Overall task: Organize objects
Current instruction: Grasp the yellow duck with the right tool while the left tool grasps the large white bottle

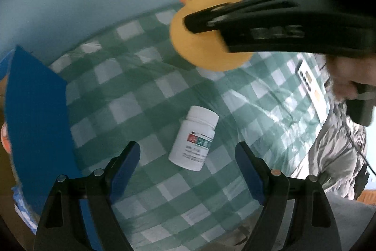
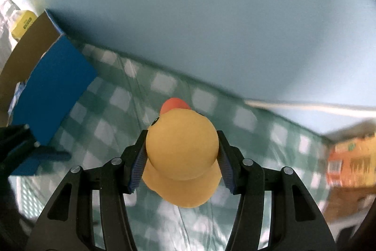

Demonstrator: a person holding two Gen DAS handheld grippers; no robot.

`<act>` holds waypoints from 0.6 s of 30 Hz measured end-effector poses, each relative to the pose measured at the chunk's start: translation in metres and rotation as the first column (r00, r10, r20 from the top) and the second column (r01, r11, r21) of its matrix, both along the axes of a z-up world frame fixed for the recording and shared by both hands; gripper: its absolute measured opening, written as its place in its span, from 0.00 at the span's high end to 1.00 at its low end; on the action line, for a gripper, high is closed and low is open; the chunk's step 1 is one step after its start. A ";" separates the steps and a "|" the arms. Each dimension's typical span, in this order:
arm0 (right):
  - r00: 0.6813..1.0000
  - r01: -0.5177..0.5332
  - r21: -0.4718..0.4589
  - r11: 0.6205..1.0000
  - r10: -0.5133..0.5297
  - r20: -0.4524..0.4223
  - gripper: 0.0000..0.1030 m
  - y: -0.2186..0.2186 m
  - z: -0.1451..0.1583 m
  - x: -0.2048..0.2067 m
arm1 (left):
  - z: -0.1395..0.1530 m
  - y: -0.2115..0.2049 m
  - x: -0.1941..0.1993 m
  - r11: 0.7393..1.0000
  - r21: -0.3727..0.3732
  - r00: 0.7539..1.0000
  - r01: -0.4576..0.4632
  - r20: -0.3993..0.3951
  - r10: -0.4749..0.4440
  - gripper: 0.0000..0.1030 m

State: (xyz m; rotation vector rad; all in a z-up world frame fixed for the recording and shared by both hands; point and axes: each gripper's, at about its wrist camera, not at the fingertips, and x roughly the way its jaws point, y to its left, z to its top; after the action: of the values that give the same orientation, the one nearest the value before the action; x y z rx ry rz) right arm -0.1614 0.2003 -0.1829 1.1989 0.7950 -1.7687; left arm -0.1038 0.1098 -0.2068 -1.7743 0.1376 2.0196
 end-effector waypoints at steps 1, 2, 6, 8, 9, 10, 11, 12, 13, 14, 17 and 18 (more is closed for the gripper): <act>1.000 0.009 0.006 1.000 -0.009 -0.004 0.47 0.008 0.001 -0.001 | -0.003 0.003 0.000 1.000 -0.005 1.000 0.010 0.005 -0.010 0.18; 1.000 0.014 0.008 1.000 -0.014 -0.009 0.47 0.014 0.001 -0.001 | -0.006 0.006 0.001 1.000 -0.011 1.000 0.020 0.007 -0.020 0.18; 0.999 0.045 0.017 0.999 -0.045 0.003 0.47 0.040 0.000 -0.006 | -0.021 0.012 0.001 0.998 -0.044 0.999 0.048 0.003 -0.048 0.19; 0.998 0.070 0.014 0.997 -0.070 0.010 0.47 0.052 -0.001 -0.011 | -0.028 0.014 0.003 0.996 -0.065 0.998 0.059 -0.008 -0.060 0.25; 0.997 0.080 0.014 0.997 -0.080 0.012 0.47 0.057 -0.001 -0.014 | -0.031 0.014 0.003 0.995 -0.074 0.998 0.063 -0.008 -0.064 0.27; 0.995 0.094 0.014 0.995 -0.094 0.017 0.47 0.062 -0.002 -0.017 | -0.036 0.015 0.003 0.995 -0.080 0.998 0.066 0.004 -0.066 0.30; 0.994 0.105 0.014 0.994 -0.105 0.021 0.47 0.065 -0.002 -0.019 | -0.041 0.015 0.004 0.994 -0.082 0.997 0.071 0.019 -0.069 0.35; 0.993 0.114 0.012 0.993 -0.114 0.026 0.47 0.069 -0.002 -0.021 | -0.044 0.016 0.005 0.994 -0.082 0.997 0.078 0.027 -0.076 0.39; 0.992 0.123 0.011 0.992 -0.123 0.031 0.47 0.074 -0.002 -0.025 | -0.046 0.017 0.006 0.993 -0.084 0.996 0.084 0.027 -0.082 0.47; 0.991 0.127 0.012 0.992 -0.127 0.033 0.47 0.076 -0.003 -0.025 | -0.045 0.018 0.007 0.992 -0.087 0.996 0.088 0.002 -0.088 0.48; 0.991 0.130 0.012 0.991 -0.130 0.033 0.47 0.084 -0.002 -0.031 | -0.044 0.023 0.012 0.989 -0.093 0.992 0.115 -0.032 -0.118 0.58; 0.991 0.132 0.013 0.991 -0.132 0.032 0.47 0.086 -0.003 -0.031 | -0.044 0.024 0.013 0.987 -0.102 0.990 0.127 -0.042 -0.132 0.60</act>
State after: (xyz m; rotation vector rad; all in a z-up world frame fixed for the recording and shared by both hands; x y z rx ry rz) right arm -0.1923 0.2863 -0.1861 1.3107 0.7215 -1.8483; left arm -0.0903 0.1340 -0.2509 -1.7281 0.3647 1.9936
